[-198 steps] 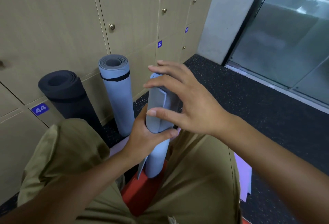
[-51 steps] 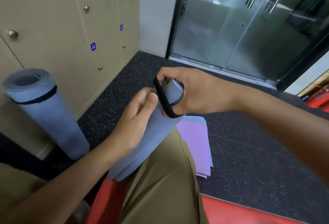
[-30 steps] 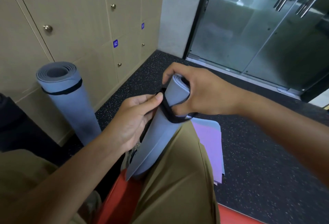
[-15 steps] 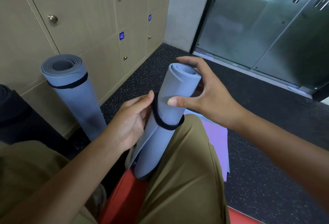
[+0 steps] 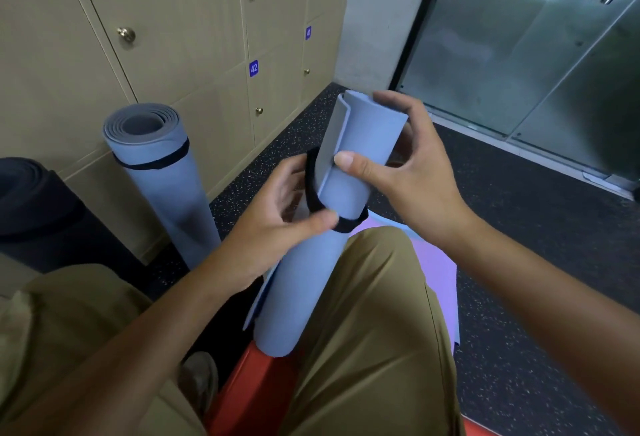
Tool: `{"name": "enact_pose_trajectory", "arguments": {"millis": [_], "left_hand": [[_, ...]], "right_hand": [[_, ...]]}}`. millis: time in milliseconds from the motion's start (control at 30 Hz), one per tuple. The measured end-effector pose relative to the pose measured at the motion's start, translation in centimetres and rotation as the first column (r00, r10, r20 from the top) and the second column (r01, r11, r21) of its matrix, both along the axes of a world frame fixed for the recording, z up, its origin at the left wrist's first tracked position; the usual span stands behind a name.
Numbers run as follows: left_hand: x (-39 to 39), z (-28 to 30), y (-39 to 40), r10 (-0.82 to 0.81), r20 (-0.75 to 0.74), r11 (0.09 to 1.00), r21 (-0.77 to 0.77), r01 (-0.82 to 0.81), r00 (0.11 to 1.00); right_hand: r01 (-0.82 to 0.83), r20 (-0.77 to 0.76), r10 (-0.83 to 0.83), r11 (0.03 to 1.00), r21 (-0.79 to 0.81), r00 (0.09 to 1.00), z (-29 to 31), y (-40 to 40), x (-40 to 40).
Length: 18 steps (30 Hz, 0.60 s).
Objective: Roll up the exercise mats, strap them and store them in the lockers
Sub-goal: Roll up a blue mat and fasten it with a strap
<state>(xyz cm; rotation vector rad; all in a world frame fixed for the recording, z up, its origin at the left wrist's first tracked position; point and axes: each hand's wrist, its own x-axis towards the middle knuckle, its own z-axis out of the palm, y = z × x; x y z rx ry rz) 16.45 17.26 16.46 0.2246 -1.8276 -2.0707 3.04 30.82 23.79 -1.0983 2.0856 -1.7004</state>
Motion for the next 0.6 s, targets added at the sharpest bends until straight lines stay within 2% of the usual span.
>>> {"name": "enact_pose_trajectory", "arguments": {"millis": [67, 133, 233, 400, 600], "left_hand": [[0.0, 0.0, -0.7, -0.013, 0.056, 0.972, -0.234, 0.026, 0.998], [-0.2, 0.0, -1.6, 0.038, 0.140, 0.904, -0.428, 0.026, 0.989], [-0.3, 0.2, -2.4, 0.164, 0.198, 0.810, -0.587, -0.018, 0.966], [0.0, -0.3, -3.3, 0.395, 0.117, 0.788, -0.554, -0.270, 0.911], [1.2, -0.9, -6.5, 0.494, 0.059, 0.782, -0.466, -0.414, 0.867]], "right_hand": [[0.035, 0.013, -0.035, 0.999, -0.025, 0.999, 0.2, -0.7, -0.1], [0.045, 0.020, -0.045, 0.999, -0.024, 0.999, 0.2, -1.4, -0.2], [0.035, 0.022, -0.035, 0.999, -0.010, 0.999, -0.4, -2.7, 0.0], [-0.015, 0.011, 0.015, 1.000, -0.022, 1.000, -1.5, -5.6, 1.2], [-0.162, -0.020, 0.163, 0.986, 0.030, 0.986, -2.7, -10.0, 2.2]]}}
